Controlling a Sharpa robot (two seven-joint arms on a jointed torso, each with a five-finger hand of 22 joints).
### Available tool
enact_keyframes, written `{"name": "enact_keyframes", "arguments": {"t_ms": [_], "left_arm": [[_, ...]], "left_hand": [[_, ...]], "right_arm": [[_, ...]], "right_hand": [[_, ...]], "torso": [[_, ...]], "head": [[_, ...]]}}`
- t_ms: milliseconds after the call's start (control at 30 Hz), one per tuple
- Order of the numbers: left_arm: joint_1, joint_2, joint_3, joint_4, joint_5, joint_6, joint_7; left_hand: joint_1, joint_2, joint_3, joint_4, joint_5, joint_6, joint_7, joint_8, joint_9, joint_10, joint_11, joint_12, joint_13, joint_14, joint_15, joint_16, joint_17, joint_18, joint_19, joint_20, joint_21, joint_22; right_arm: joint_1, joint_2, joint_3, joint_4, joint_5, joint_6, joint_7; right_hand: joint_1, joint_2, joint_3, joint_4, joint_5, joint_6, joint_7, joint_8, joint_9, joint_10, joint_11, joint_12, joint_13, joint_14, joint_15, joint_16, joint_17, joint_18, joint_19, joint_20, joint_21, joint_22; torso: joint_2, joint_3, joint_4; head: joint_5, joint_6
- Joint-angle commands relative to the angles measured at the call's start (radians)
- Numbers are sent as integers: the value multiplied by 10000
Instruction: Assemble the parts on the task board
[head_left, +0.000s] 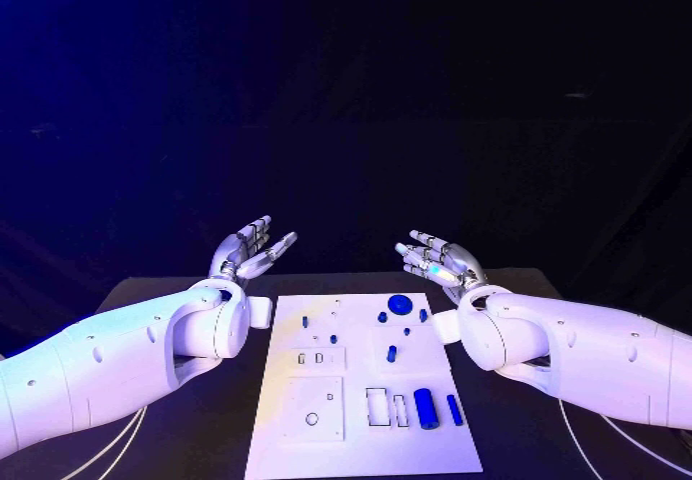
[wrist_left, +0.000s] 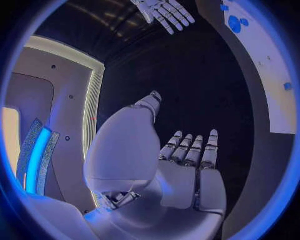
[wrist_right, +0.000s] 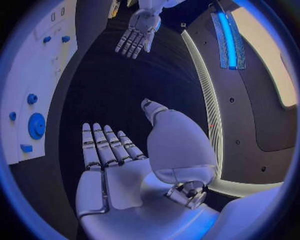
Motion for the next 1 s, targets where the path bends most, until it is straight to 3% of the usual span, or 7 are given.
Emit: {"name": "enact_keyframes", "arguments": {"t_ms": [33,267,300,500,600,733,1000], "left_arm": [[63,52,-7,-89,-480,1038,-222],[63,52,-7,-90,-480,1040,-222],[128,-712,23,341,-469,1772,-129],[141,-1053,138,830,-547,1840,-79],[144,-1195,190,1045,-594,1810,-43],[165,-1411,233,1333,-670,1751,-63],[222,-1795,277,1971,-901,1842,-198]], "left_hand": [[654,-142,165,176,104,244,803,89,44,130,79,61,26,83,136,64,27,209,140,90,85,28],[736,-271,372,189,120,354,819,112,63,242,93,80,40,247,164,102,58,224,144,88,104,36],[728,-255,397,187,115,422,855,130,76,335,133,93,50,372,184,130,80,237,188,88,121,44],[687,13,403,145,66,1210,1087,362,236,1441,428,202,132,1470,256,356,257,344,957,89,342,146],[781,98,378,97,53,2120,1170,650,424,2660,564,317,212,2680,289,609,439,571,2410,72,731,321],[835,167,484,-104,54,4041,1147,1285,813,5979,577,815,413,5695,56,1404,957,1091,4212,54,1453,579],[696,49,813,-543,40,5248,961,1743,1018,7510,114,907,426,7529,-542,2339,1832,1379,5712,-277,2535,991]], "right_arm": [[180,52,-138,-170,-930,1859,-747],[363,88,-312,-319,-1130,2312,-948],[718,26,-309,-618,-3370,1581,-363],[920,-96,-299,-702,-5369,1224,-503],[1019,-179,-292,-701,-6413,1037,-663],[1168,-245,-279,-695,-7897,913,-986],[1392,-324,-253,-604,-10361,1387,-1982]], "right_hand": [[1096,-82,219,-338,215,662,1506,159,117,860,65,98,59,838,34,158,86,241,743,70,209,97],[1877,-249,414,-1192,189,2285,1339,568,430,3089,-155,286,187,2857,-238,477,313,517,2269,57,607,228],[1958,-279,454,-1320,180,2742,1276,690,516,3808,-239,356,224,3550,-332,607,395,612,2867,53,754,278],[2250,-496,799,-1801,247,5080,919,1311,903,5317,-630,444,230,4748,-746,917,525,926,4597,-97,1328,388],[2250,-589,1011,-1899,286,5395,862,1366,881,5718,-732,377,220,5184,-904,1031,562,923,5175,-286,1524,408],[2187,-739,1183,-1987,281,5848,701,1480,876,6284,-923,308,224,6003,-1195,1295,694,901,6004,-628,1864,487],[2092,-922,1152,-2092,227,6537,418,1696,944,7423,-1315,334,269,7647,-1783,1956,1299,878,7280,-1238,2944,1010]], "torso": [[3,-1,1],[3,-1,1],[325,14,27],[526,14,88],[610,11,151],[783,18,211],[1062,7,297]], "head": [[0,-2],[0,-2],[106,-95],[55,-10],[24,6],[-21,44],[-164,76]]}}
